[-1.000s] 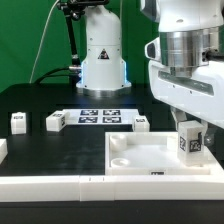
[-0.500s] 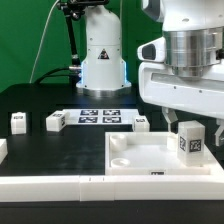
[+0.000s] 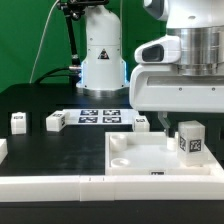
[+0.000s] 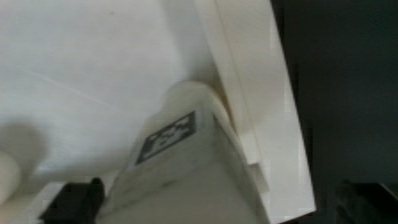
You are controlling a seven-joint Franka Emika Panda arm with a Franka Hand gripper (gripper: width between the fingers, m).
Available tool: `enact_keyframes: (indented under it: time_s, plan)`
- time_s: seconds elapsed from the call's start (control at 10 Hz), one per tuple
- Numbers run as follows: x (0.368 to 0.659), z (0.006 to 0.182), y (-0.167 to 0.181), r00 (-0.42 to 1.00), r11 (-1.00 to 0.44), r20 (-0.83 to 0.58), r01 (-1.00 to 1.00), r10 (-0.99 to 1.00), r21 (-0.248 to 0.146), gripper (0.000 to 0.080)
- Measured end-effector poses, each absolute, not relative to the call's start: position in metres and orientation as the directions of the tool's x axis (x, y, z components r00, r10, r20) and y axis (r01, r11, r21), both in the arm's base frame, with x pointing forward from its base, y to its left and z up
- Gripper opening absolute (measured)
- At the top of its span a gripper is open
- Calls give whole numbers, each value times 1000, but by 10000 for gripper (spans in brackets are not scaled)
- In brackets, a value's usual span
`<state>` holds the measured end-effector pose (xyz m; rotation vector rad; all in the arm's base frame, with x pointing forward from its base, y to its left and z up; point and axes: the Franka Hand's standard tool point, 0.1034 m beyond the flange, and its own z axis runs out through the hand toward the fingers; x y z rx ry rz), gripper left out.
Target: Assemble one leg
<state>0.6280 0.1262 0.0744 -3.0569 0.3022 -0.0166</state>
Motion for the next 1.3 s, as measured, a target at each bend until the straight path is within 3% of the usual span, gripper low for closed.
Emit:
enact_keyframes:
  time_s: [0.5,0.7,1.0,1.3]
  plan:
    - [628,74,123,978,-977,30,207,205,-51,649]
    - [628,74,123,973,-972,32,231,230,-51,649]
    - [629,74,123,973,-972,33,230,229,-50,291]
    - [629,74,122,974,-973,33,226,224,-51,291]
